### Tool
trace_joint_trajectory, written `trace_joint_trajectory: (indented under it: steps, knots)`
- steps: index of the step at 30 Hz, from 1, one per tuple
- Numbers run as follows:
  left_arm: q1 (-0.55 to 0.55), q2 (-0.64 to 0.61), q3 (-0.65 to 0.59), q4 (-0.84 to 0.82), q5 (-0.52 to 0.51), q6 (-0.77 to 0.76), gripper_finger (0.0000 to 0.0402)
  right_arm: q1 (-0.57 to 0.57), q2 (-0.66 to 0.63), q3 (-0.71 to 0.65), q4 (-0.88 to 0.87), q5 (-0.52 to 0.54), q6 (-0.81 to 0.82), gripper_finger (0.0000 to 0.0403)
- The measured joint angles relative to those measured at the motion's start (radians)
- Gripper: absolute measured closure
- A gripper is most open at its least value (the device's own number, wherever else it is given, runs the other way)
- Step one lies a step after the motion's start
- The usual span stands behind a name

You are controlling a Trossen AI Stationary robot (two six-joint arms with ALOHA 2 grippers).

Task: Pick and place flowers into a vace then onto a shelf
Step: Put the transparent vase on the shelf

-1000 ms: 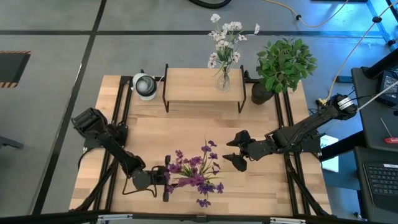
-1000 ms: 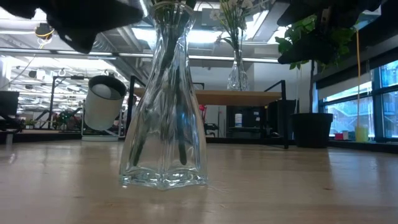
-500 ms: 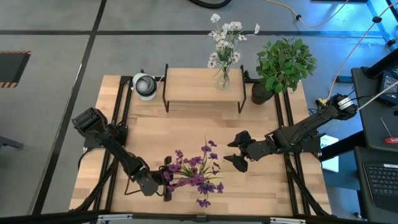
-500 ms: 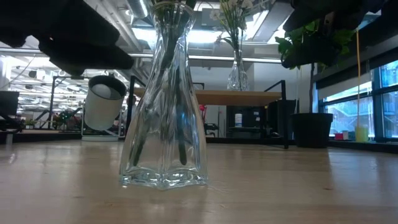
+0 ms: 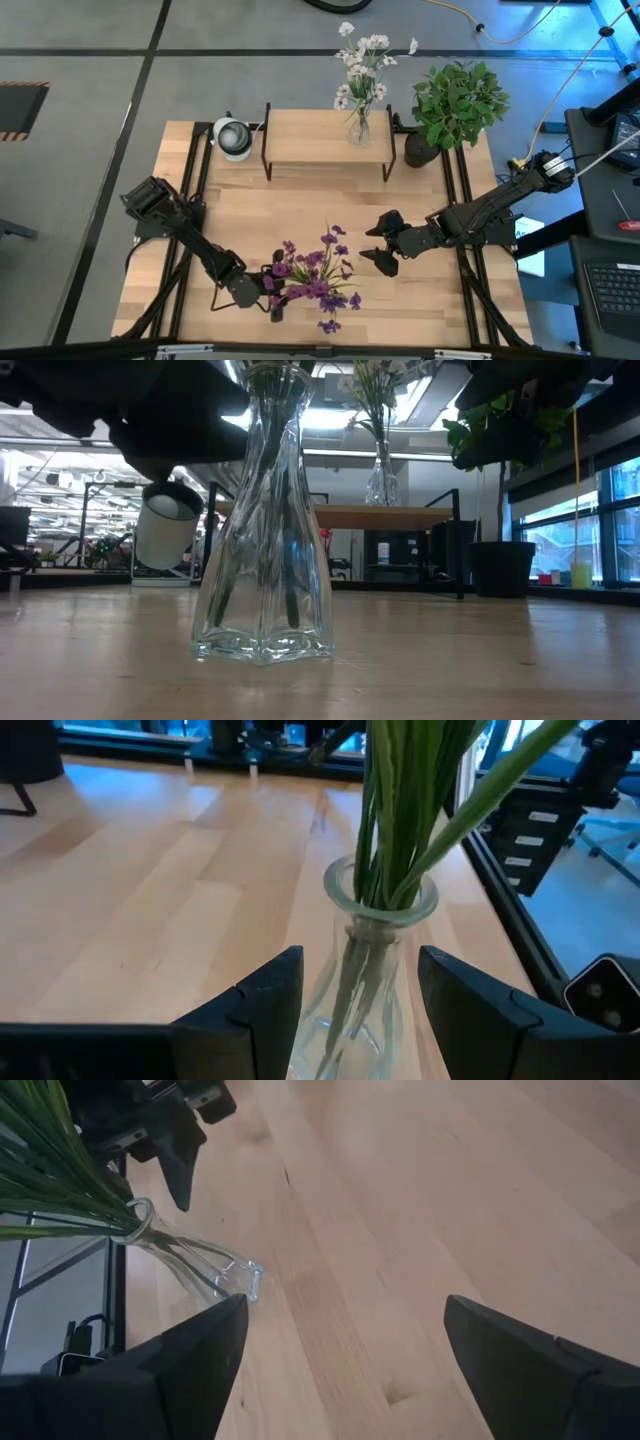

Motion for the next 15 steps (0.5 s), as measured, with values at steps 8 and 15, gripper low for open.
trace_joint_trajectory:
  steps: [8,15]
  knots:
    - [0.036,0.054,0.0,0.136,0.044,0.036,0.021,0.0,0.0,0.0,-0.002,0.0,0.0,0.0063]
    - [0.046,0.116,0.0,0.249,0.067,0.053,0.021,0.0,0.0,0.0,-0.005,0.001,0.0,0.0063]
